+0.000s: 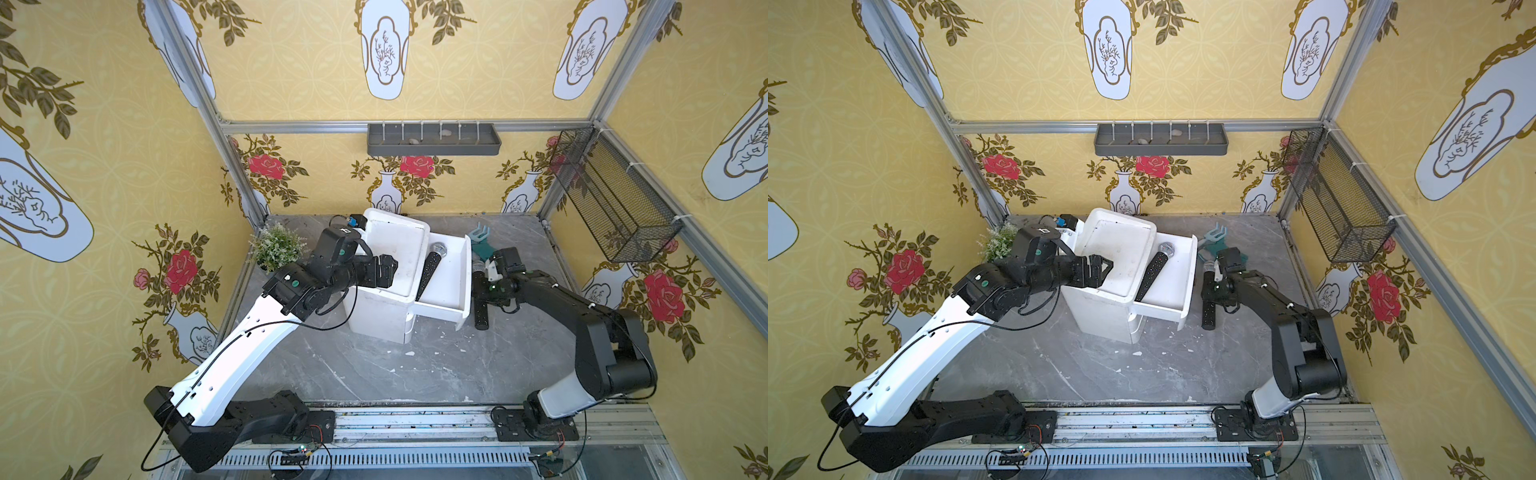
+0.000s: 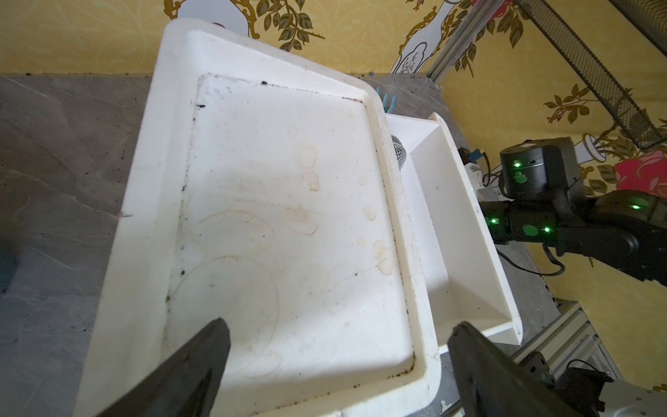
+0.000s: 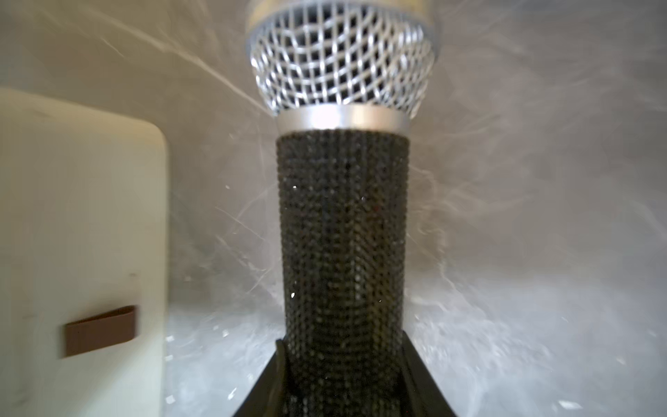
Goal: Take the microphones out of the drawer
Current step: Place the microphone at the center of the board.
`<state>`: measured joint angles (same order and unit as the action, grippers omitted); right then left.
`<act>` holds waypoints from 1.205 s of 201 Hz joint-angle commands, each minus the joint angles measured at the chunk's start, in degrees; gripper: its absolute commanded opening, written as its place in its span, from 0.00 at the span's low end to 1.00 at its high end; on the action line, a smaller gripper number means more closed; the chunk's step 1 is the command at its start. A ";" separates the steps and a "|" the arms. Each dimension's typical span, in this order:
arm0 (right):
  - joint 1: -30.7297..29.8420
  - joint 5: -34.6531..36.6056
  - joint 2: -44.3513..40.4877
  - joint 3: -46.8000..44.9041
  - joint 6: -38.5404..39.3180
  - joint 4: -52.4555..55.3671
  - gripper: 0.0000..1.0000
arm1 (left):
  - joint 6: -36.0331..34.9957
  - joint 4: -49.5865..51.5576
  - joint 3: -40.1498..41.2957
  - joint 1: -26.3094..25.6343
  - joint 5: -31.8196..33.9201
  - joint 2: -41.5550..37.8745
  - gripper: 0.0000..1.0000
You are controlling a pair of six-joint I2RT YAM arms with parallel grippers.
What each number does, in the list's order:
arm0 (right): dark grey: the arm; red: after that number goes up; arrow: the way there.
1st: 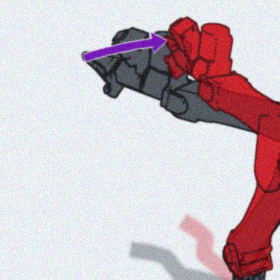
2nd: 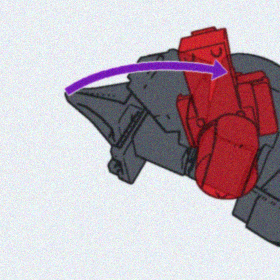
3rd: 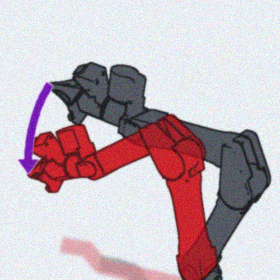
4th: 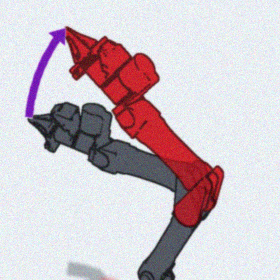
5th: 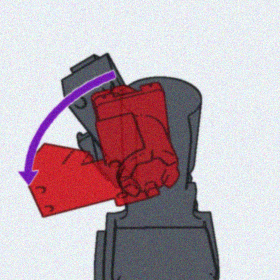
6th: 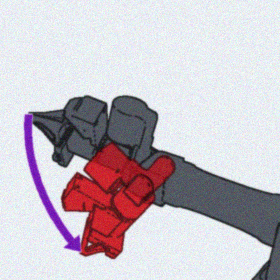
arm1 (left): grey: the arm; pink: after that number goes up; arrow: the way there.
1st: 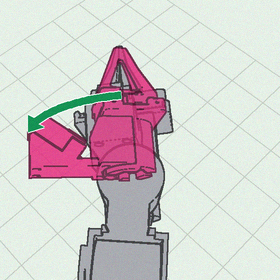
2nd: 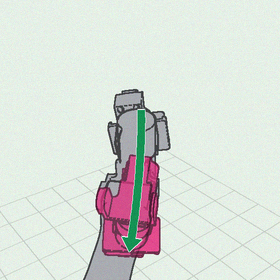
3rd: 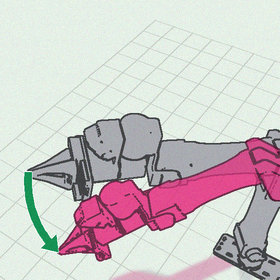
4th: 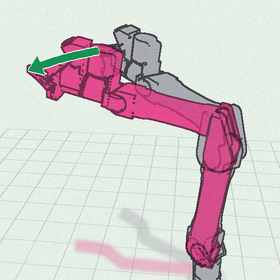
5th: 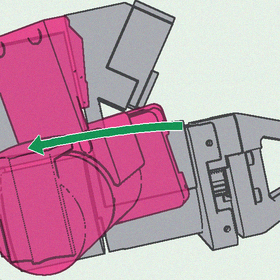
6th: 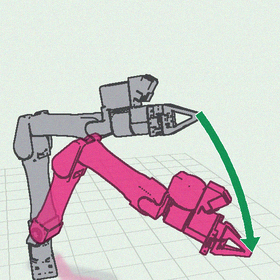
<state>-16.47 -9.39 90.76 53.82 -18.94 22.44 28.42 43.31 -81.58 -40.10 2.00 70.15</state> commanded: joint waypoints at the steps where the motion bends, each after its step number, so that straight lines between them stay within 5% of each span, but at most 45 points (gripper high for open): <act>1: -2.76 8.68 4.26 1.62 0.32 0.08 0.24 | 0.15 0.85 0.06 -0.15 1.52 -0.15 1.00; 69: -5.06 11.45 8.79 0.82 -3.84 -1.15 0.26 | -1.10 1.08 0.54 -0.25 2.83 -0.85 1.00; 137: -5.24 10.06 8.10 -0.91 -6.19 -2.33 0.55 | -1.40 0.67 2.17 -0.22 3.38 -2.08 1.00; 191: -3.65 8.65 1.96 -0.61 -7.67 -0.18 0.59 | -1.71 -0.19 3.35 -0.25 3.91 -3.08 1.00; 242: 3.85 0.19 -8.70 -1.68 -9.45 1.67 0.59 | -3.55 -0.68 4.06 -0.16 6.93 -4.01 1.00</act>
<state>-15.44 -3.90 85.89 52.62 -27.00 22.57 26.74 43.90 -77.91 -40.34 6.50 66.35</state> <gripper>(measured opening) 0.593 0.999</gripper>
